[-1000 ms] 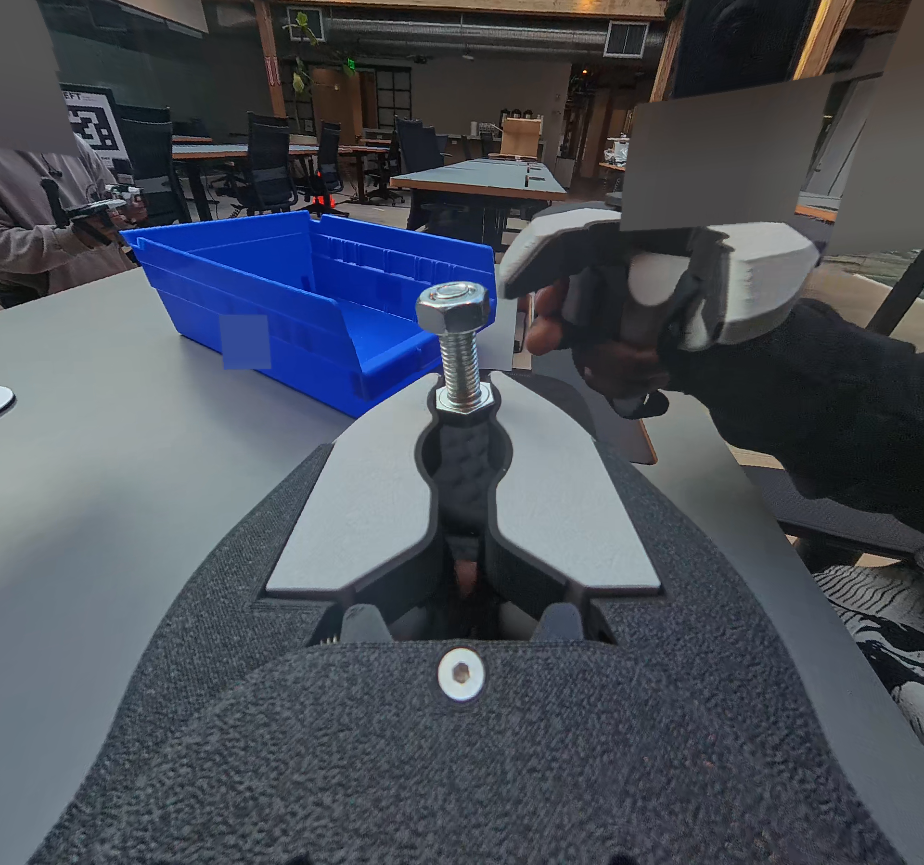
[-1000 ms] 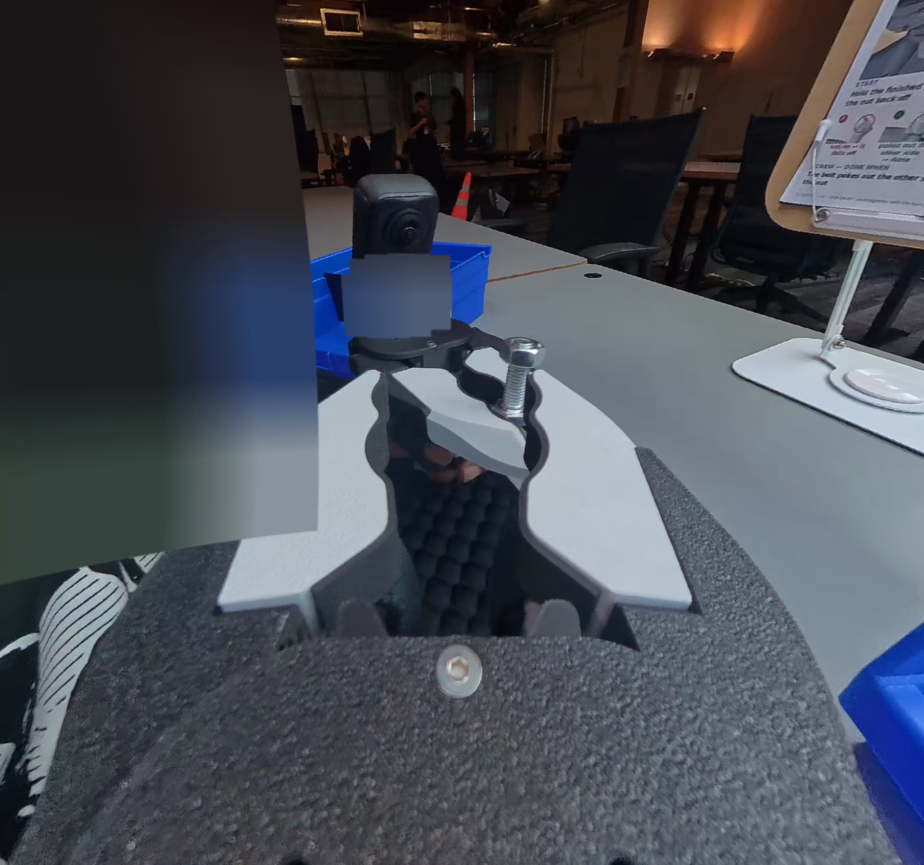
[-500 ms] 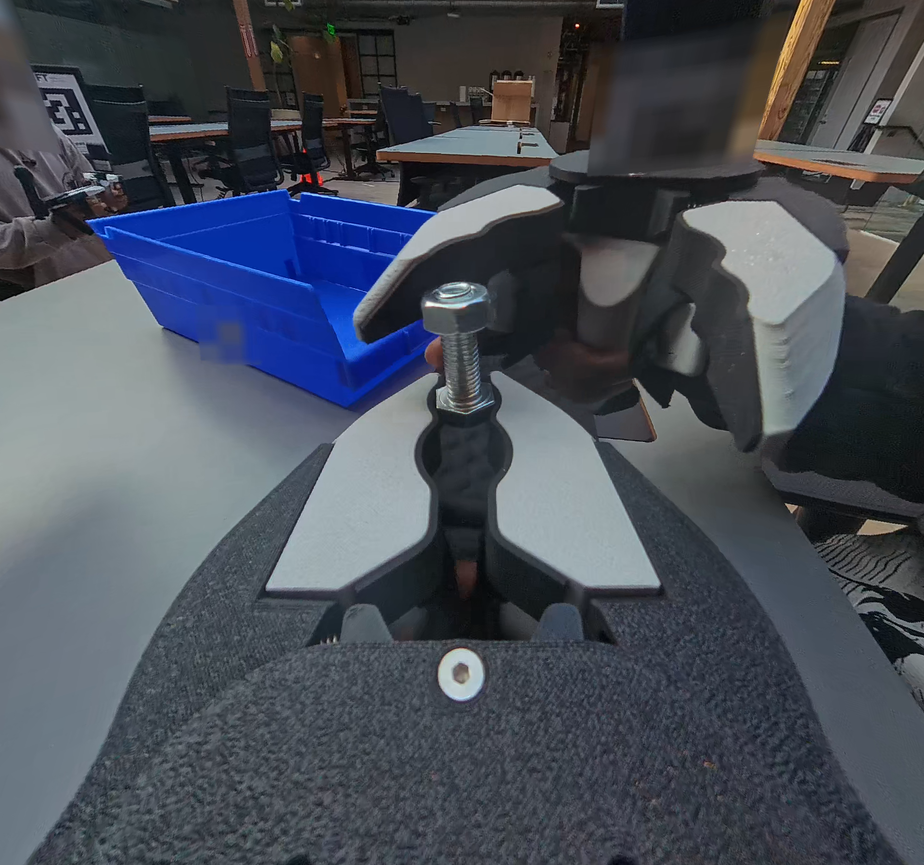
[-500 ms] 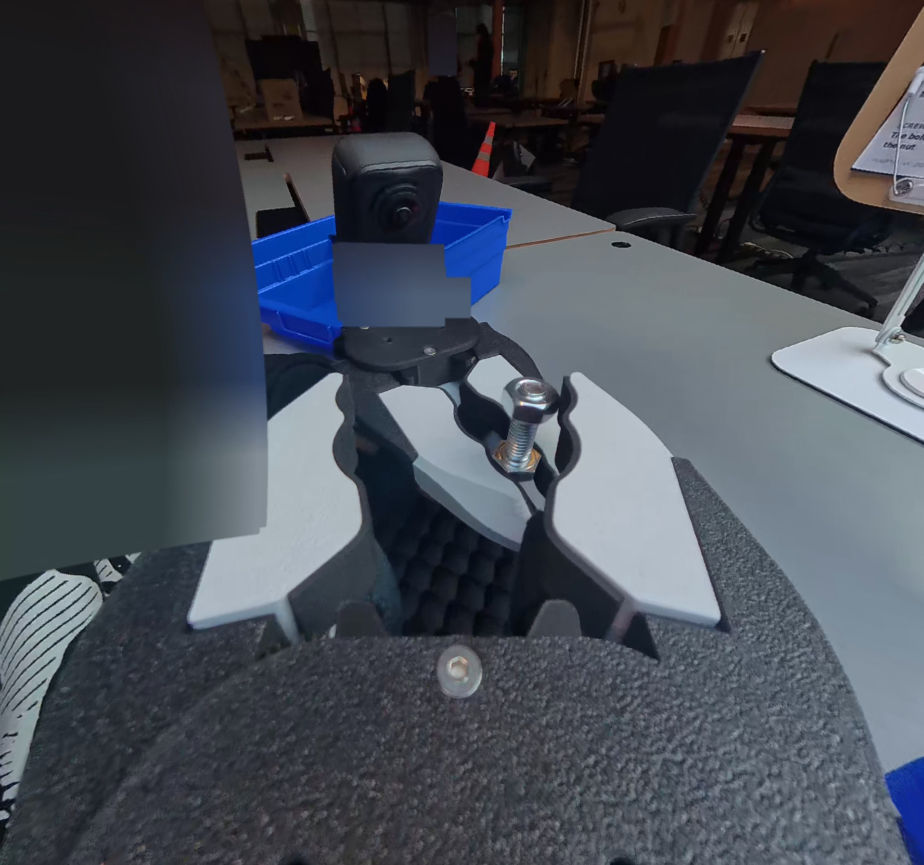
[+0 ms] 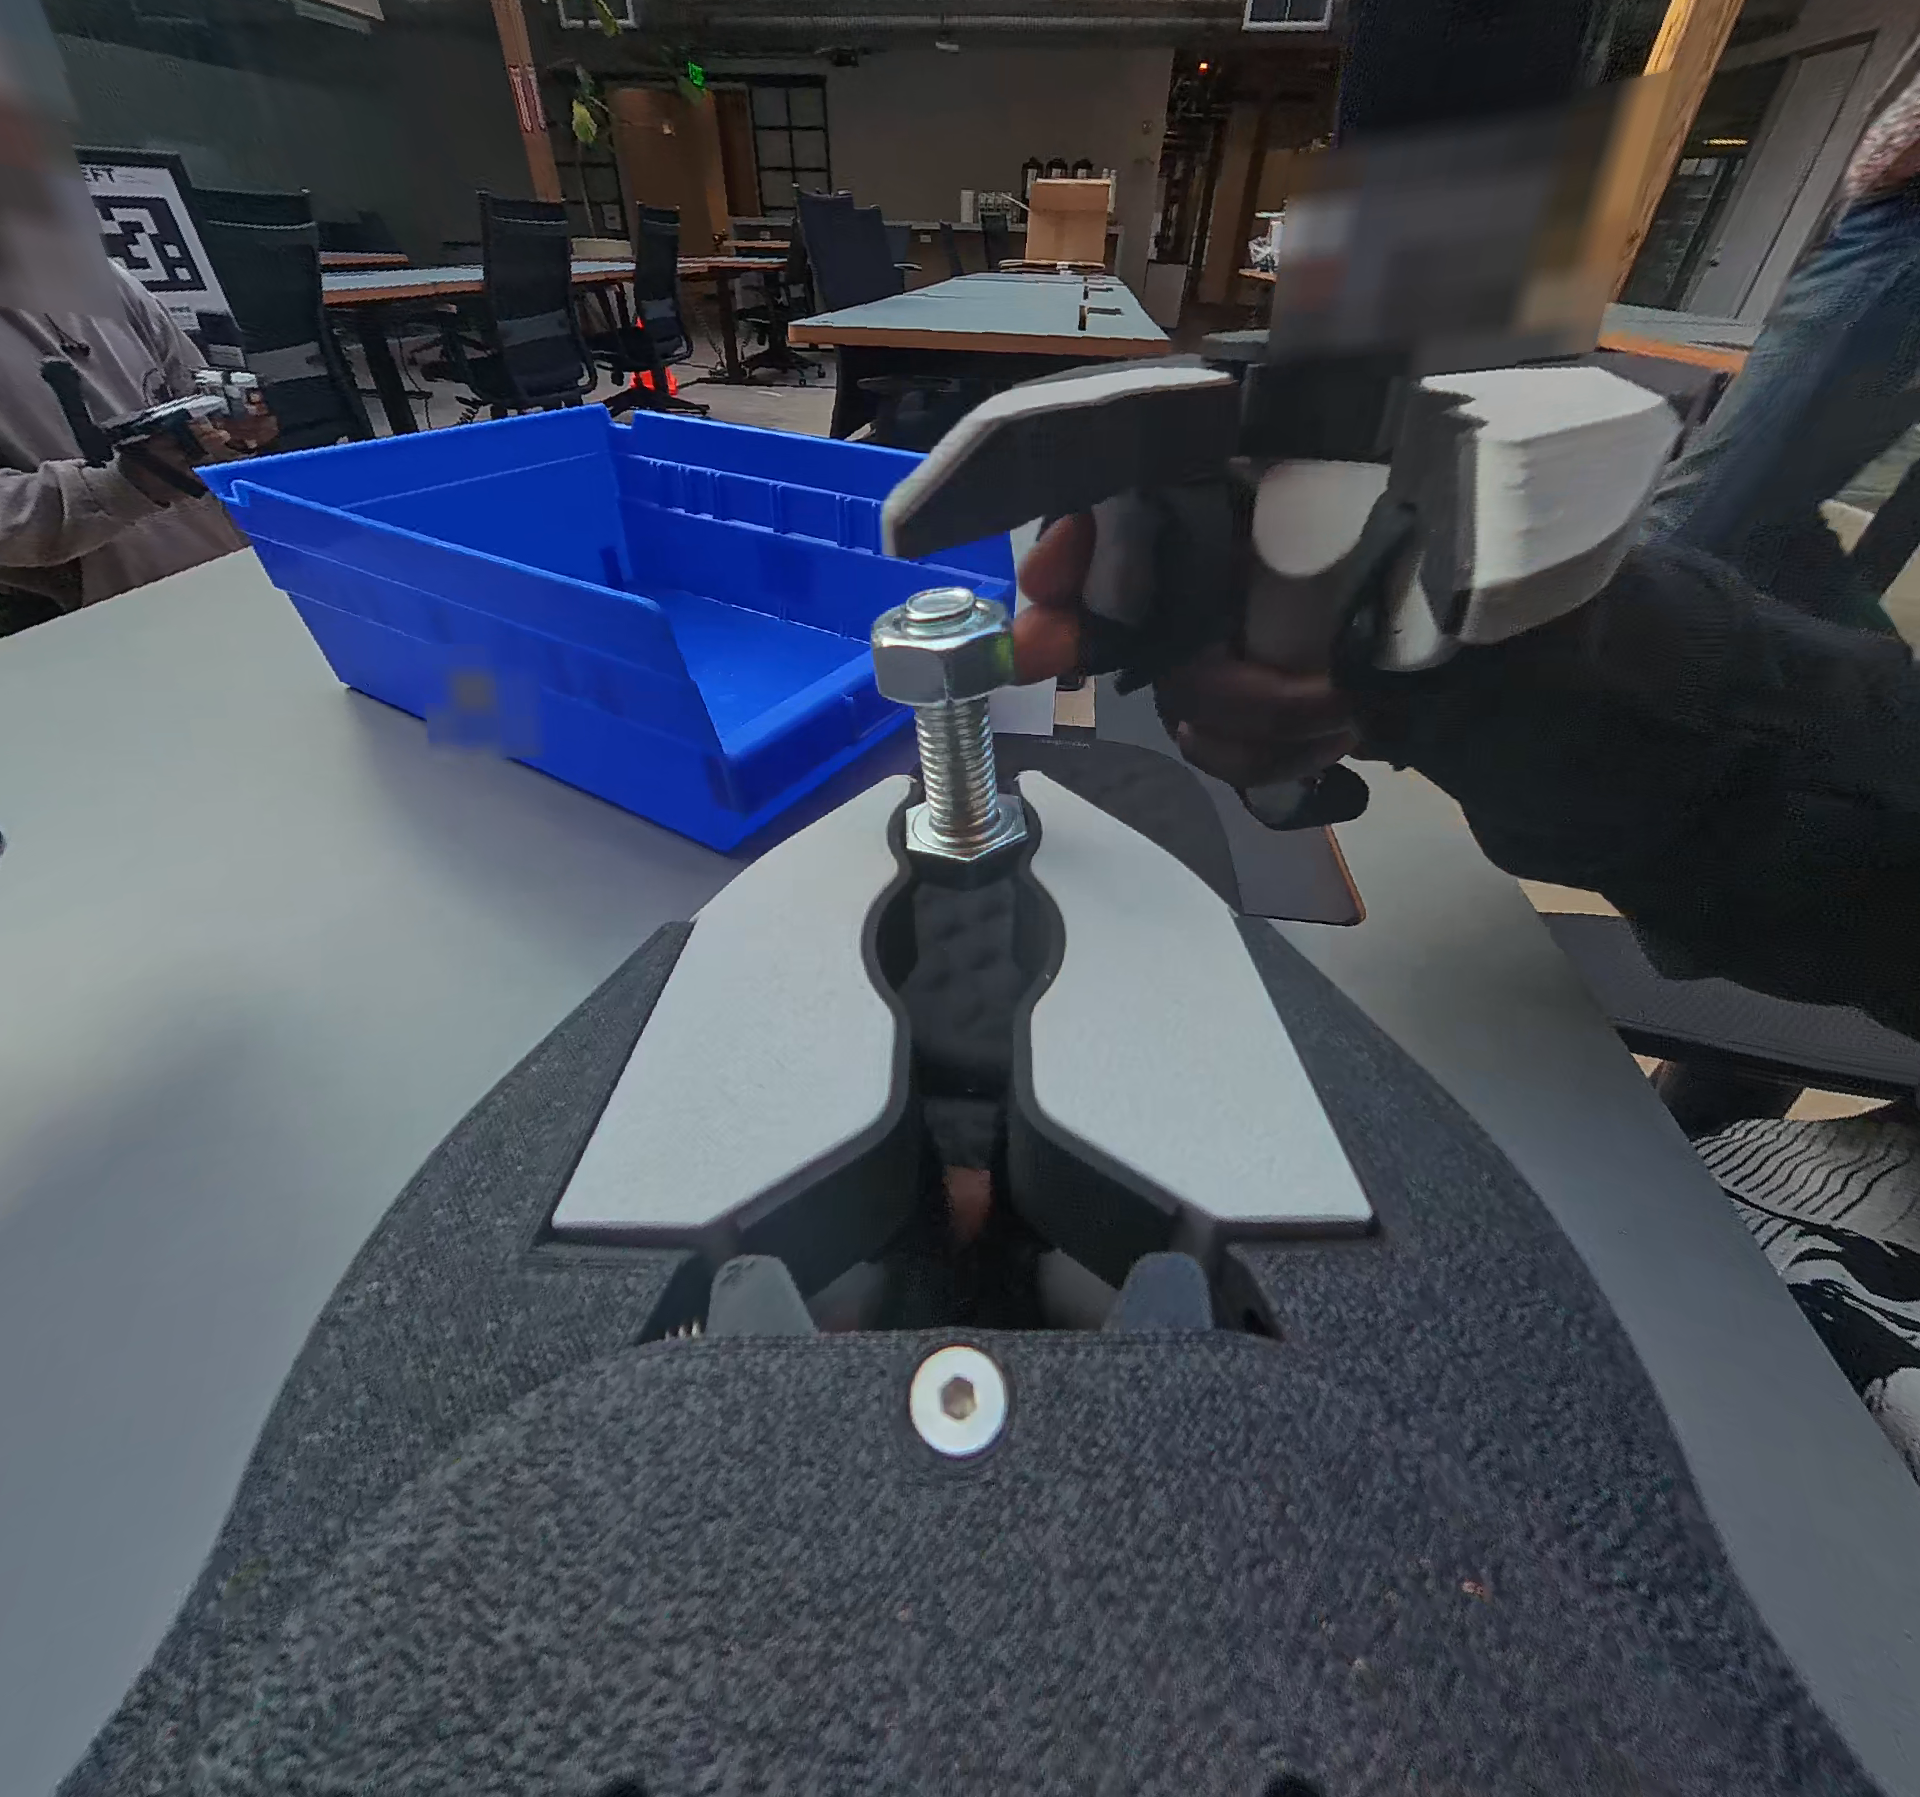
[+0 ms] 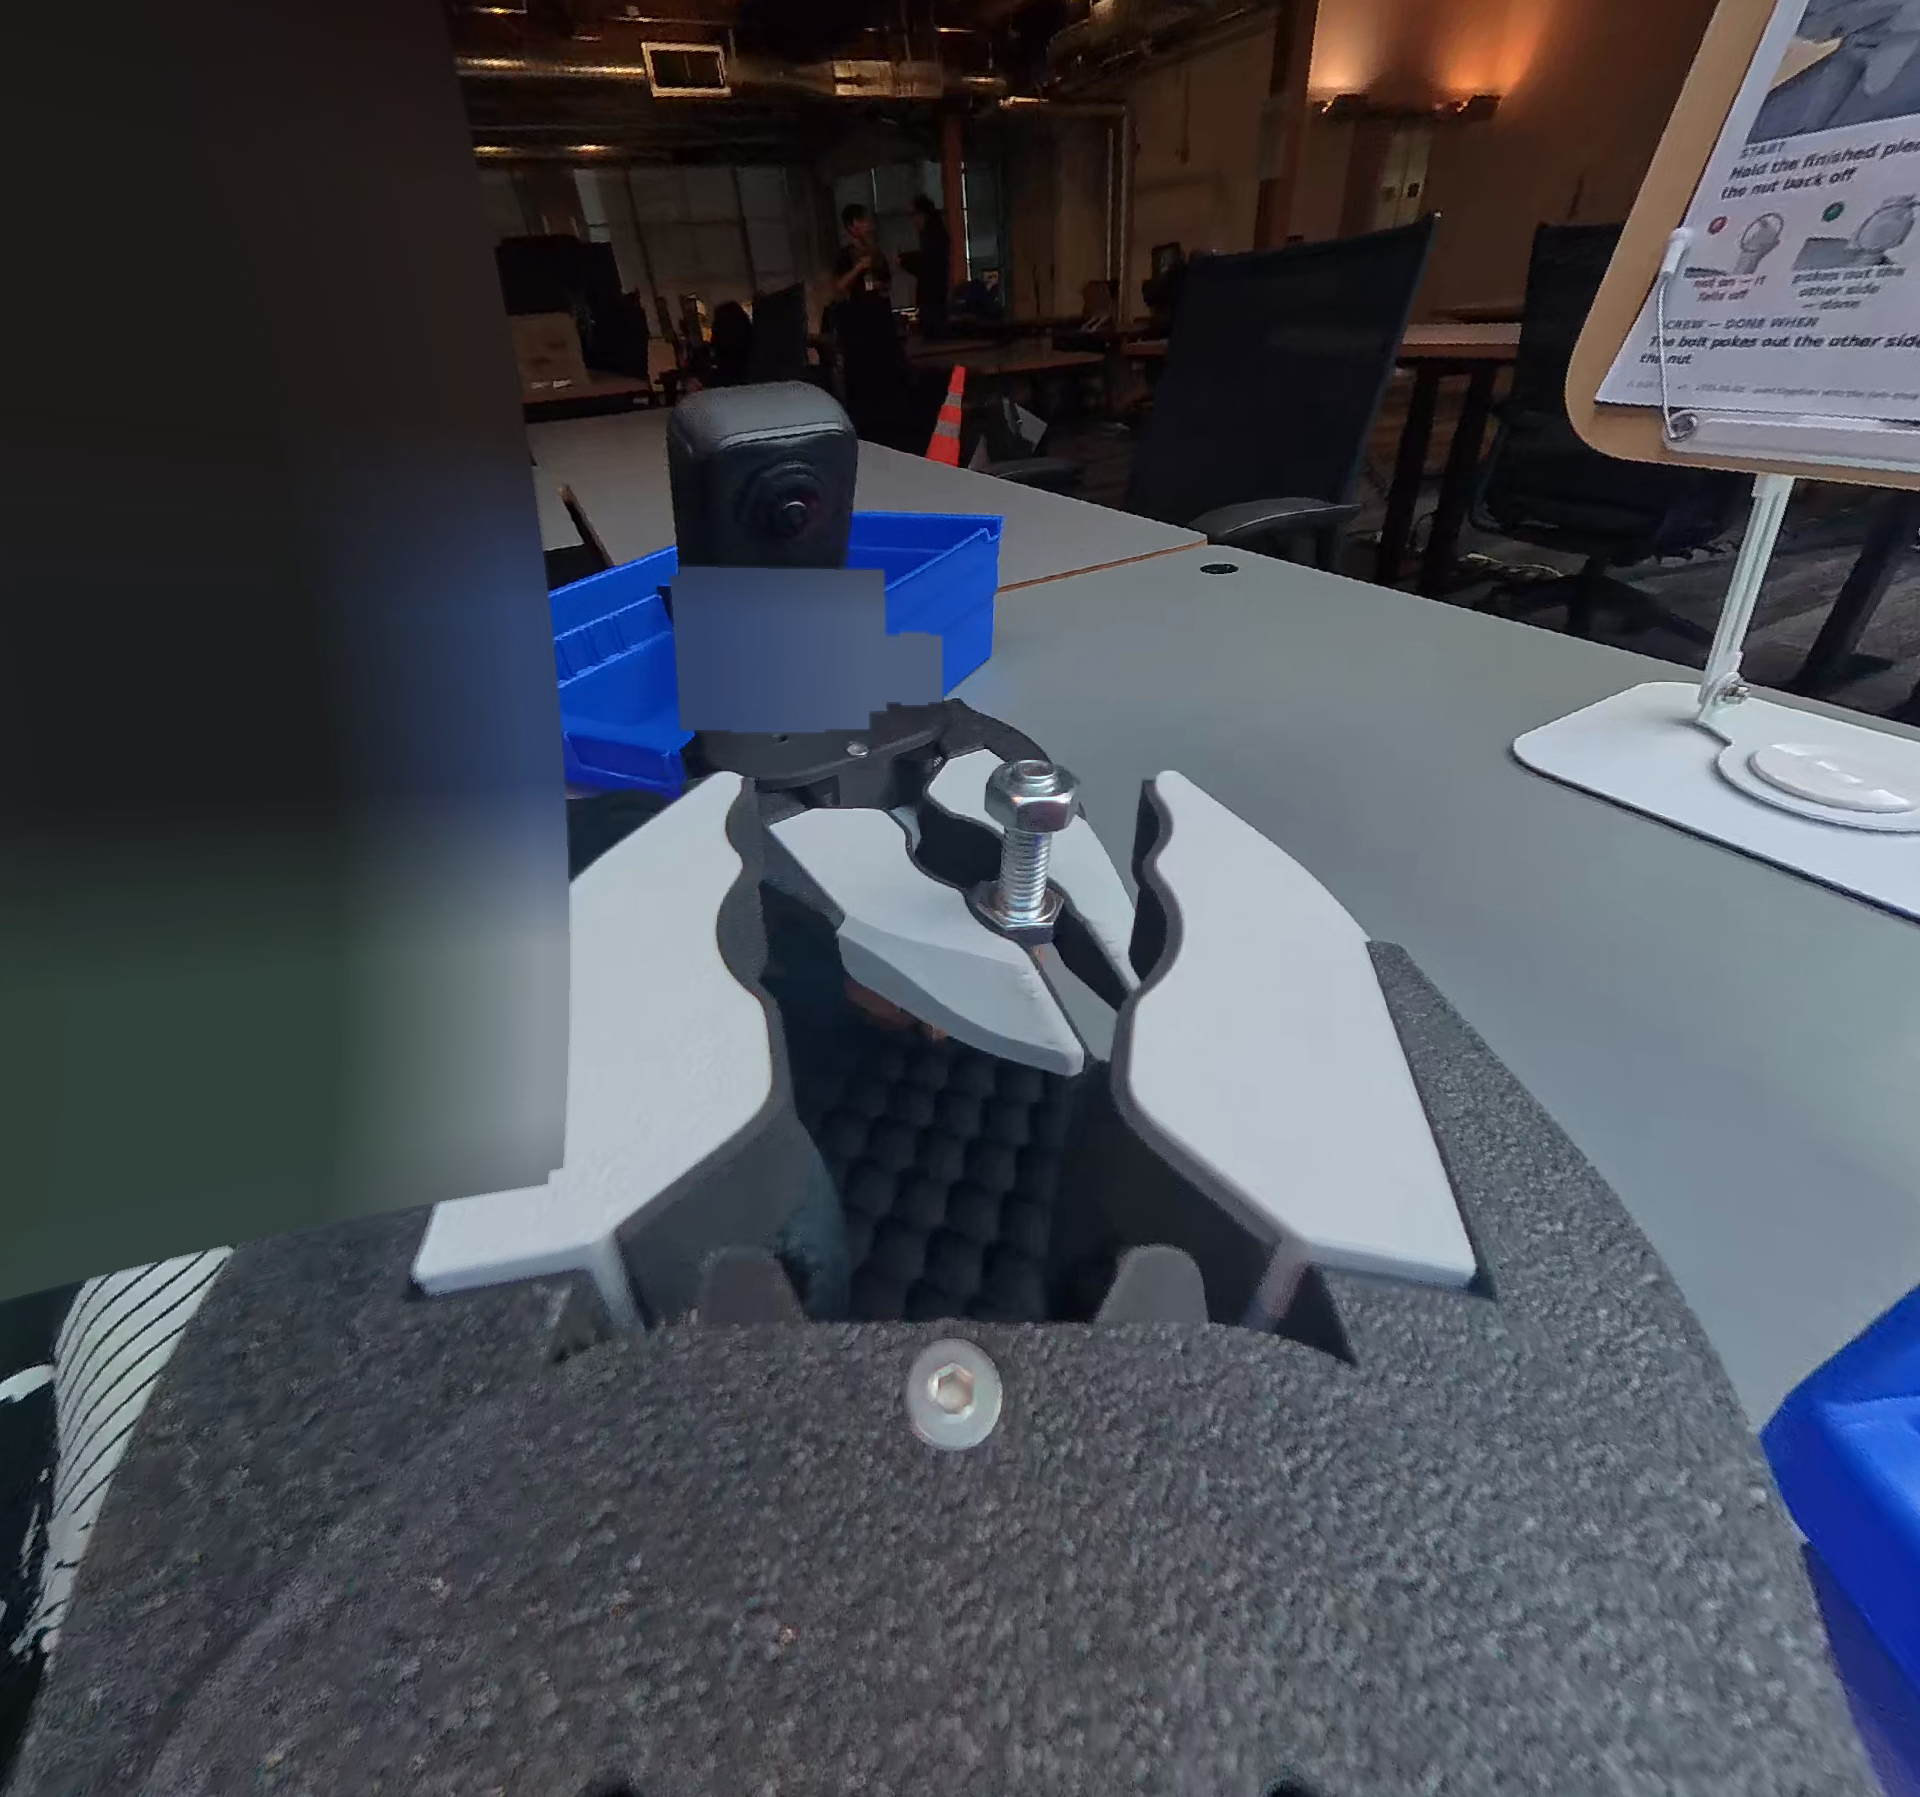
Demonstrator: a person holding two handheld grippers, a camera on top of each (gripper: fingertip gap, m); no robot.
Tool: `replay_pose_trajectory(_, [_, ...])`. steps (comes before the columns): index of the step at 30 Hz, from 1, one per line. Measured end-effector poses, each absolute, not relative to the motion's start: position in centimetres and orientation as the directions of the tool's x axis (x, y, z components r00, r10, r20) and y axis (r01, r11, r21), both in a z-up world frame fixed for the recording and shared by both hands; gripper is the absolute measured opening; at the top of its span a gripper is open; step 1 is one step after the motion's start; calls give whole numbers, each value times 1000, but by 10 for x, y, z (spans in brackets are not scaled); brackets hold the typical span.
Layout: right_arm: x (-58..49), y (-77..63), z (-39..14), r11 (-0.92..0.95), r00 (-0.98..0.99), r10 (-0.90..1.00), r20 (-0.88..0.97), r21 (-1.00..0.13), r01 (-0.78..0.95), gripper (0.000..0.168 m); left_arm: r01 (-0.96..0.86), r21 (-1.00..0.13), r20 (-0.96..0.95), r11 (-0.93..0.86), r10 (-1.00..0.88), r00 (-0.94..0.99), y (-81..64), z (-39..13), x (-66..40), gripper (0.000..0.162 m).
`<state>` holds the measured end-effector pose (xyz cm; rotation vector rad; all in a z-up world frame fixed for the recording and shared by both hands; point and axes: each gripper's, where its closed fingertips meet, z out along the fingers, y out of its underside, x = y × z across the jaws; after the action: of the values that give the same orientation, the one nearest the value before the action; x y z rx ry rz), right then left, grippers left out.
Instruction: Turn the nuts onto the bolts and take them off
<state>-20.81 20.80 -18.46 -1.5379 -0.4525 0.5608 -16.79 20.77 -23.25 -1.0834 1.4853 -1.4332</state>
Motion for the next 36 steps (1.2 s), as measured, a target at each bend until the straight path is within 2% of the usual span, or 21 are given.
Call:
replay_pose_trajectory(3, [-217, 220, -189, -65, 773, 630, -78, -997, -48, 78, -60, -998, 15, 5, -943, -333, 205, -233, -168, 14])
replay_pose_trajectory(6, [-230, 228, -195, -82, 745, 665, -59, -997, -6, 81, -63, -998, 14, 8, -941, -339, 204, -234, -168, 14])
replay_pose_trajectory(11, [-236, 227, -198, -86, 733, 679, -28, -995, 41, 80, -65, -998, 15, 7, -942, -335, 204, -234, -167, 14])
replay_pose_trajectory(19, [-225, 212, -194, -93, 759, 647, -65, -996, -7, 74, -58, -998, 20, -1, -949, -315, 209, -233, -167, 14])
replay_pose_trajectory(23, [-220, 203, -192, -96, 769, 635, -78, -995, -22, 62, -55, -998, 18, -1, -949, -314, 209, -232, -167, 14])
replay_pose_trajectory(25, [-222, 195, -189, -87, 743, 664, -82, -996, -32, 45, -56, -998, 19, -2, -951, -310, 210, -232, -168, 14])
replay_pose_trajectory(27, [-218, 195, -185, -71, 753, 654, -76, -997, -39, 43, -55, -999, 19, -2, -950, -313, 209, -232, -168, 14])
replay_pose_trajectory(32, [-212, 214, -187, -69, 788, 611, -69, -997, -34, 69, -54, -999, 13, 5, -946, -323, 206, -231, -168, 14])
replay_pose_trajectory(36, [-224, 227, -192, -78, 769, 638, -44, -997, 7, 76, -57, -998, 8, 11, -944, -331, 204, -232, -168, 14])
